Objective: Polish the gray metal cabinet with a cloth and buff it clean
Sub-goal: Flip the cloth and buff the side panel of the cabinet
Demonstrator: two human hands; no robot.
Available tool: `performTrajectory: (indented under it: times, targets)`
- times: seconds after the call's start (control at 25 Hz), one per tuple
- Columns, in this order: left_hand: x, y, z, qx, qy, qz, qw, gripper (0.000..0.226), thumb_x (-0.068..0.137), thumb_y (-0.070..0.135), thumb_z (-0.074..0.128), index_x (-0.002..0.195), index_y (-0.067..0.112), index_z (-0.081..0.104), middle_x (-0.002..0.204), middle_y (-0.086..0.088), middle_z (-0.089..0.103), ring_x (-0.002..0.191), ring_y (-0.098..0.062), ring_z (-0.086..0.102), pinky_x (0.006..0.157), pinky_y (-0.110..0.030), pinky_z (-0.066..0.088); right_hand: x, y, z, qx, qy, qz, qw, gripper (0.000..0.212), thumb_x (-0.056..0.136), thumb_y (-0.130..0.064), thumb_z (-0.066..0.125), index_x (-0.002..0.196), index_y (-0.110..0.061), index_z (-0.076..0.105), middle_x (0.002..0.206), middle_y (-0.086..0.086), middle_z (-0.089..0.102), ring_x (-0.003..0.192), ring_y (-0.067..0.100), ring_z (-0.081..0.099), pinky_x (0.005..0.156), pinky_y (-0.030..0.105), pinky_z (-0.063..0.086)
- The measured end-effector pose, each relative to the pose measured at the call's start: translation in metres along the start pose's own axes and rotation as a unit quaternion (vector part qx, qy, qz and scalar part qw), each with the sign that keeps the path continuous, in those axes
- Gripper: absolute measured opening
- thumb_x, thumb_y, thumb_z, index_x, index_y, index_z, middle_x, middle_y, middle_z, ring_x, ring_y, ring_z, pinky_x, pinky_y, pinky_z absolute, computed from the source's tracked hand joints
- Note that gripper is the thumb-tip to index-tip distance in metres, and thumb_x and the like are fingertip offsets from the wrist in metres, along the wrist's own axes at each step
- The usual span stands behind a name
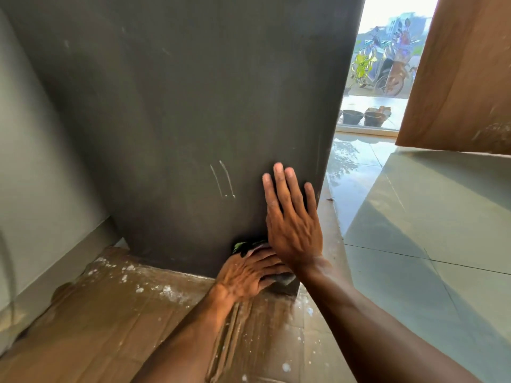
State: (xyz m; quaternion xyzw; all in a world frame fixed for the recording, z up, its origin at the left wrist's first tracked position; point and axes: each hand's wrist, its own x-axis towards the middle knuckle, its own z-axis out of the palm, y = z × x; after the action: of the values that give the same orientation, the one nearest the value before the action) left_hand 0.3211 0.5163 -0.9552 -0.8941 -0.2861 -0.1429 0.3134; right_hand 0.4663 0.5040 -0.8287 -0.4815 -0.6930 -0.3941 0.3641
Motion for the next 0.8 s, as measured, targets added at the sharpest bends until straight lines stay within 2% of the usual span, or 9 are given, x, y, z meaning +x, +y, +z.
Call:
performTrajectory:
  times: [0.04,0.08,0.2,0.32,0.44,0.56,0.64,0.72,0.8]
  targets:
    - [0.004,-0.013,-0.015,-0.006,-0.04,-0.006,0.999,0.044,0.093,0.05,0.041,0.126,0.04,0.069,0.125,0.019,0.068,0.131,-0.006,0.041,0.114,-0.03,0.023,-0.006,-0.002,0.0,0.007,-0.023,0.004,1.0,0.068,0.097,-0.011,0.048,0.16,-0.009,0.025,0.169,0.01,0.013,0.157,0.026,0.012,0.126,0.047,0.011]
    - [0.011,-0.029,-0.032,0.009,-0.028,-0.01,1.0,0.043,0.093,0.051,0.04,0.116,0.038,0.073,0.117,0.017,0.071,0.119,-0.008,0.045,0.104,-0.031,0.03,-0.014,-0.008,-0.001,0.008,-0.028,0.003,1.0,0.066,0.098,-0.012,0.046,0.16,-0.009,0.024,0.169,0.011,0.011,0.157,0.026,0.01,0.126,0.048,0.01]
    - [0.02,-0.076,-0.075,0.02,0.006,-0.017,1.0,0.034,0.093,0.051,0.048,0.105,0.031,0.074,0.108,0.009,0.071,0.103,-0.016,0.048,0.09,-0.037,0.034,-0.002,-0.016,-0.005,0.03,-0.023,0.02,0.999,0.058,0.105,-0.023,0.045,0.159,-0.008,0.029,0.167,0.014,0.014,0.157,0.028,0.011,0.126,0.049,0.012]
    - [0.037,-0.142,-0.128,0.084,0.081,-0.012,0.993,0.035,0.094,0.054,0.059,0.115,0.028,0.072,0.125,0.003,0.068,0.115,-0.022,0.049,0.099,-0.045,0.034,0.038,-0.024,-0.021,0.05,0.0,0.058,0.997,0.057,0.106,-0.027,0.047,0.159,-0.012,0.031,0.165,0.02,0.019,0.155,0.032,0.016,0.125,0.051,0.017]
    - [0.049,-0.188,-0.167,0.128,0.128,-0.072,0.981,0.053,0.096,0.061,0.052,0.134,0.026,0.064,0.145,-0.004,0.059,0.13,-0.027,0.043,0.115,-0.05,0.019,0.099,-0.043,-0.039,0.078,0.033,0.1,0.991,0.055,0.106,-0.023,0.047,0.158,-0.018,0.033,0.164,0.023,0.024,0.154,0.035,0.021,0.124,0.052,0.019]
    - [0.046,-0.174,-0.159,0.094,0.165,-0.14,0.972,0.061,0.096,0.061,0.047,0.149,0.03,0.048,0.156,-0.004,0.043,0.138,-0.028,0.037,0.118,-0.053,0.015,0.118,-0.048,-0.04,0.079,0.028,0.096,0.992,0.055,0.106,-0.023,0.045,0.159,-0.024,0.031,0.165,0.021,0.023,0.155,0.034,0.019,0.124,0.053,0.017]
    - [0.039,-0.155,-0.136,0.084,0.164,-0.187,0.965,0.065,0.094,0.063,0.043,0.154,0.037,0.038,0.158,-0.001,0.031,0.138,-0.028,0.034,0.117,-0.054,0.012,0.099,-0.044,-0.034,0.061,0.013,0.055,0.997,0.054,0.108,-0.026,0.042,0.159,-0.028,0.028,0.165,0.021,0.021,0.155,0.034,0.016,0.125,0.053,0.015]
    - [0.021,-0.132,-0.107,0.072,0.141,-0.205,0.966,0.065,0.092,0.063,0.045,0.152,0.038,0.039,0.161,0.0,0.025,0.137,-0.027,0.034,0.116,-0.054,0.008,0.073,-0.038,-0.026,0.053,-0.009,0.012,0.999,0.055,0.108,-0.028,0.041,0.16,-0.029,0.022,0.166,0.02,0.018,0.156,0.033,0.012,0.125,0.052,0.014]
    - [-0.007,-0.105,-0.072,0.059,0.126,-0.189,0.972,0.065,0.094,0.06,0.042,0.155,0.039,0.032,0.163,0.002,0.023,0.13,-0.028,0.039,0.112,-0.055,0.018,0.049,-0.032,-0.016,0.04,-0.026,-0.007,0.999,0.06,0.107,-0.028,0.046,0.161,-0.027,0.02,0.167,0.018,0.016,0.156,0.031,0.01,0.125,0.051,0.014]
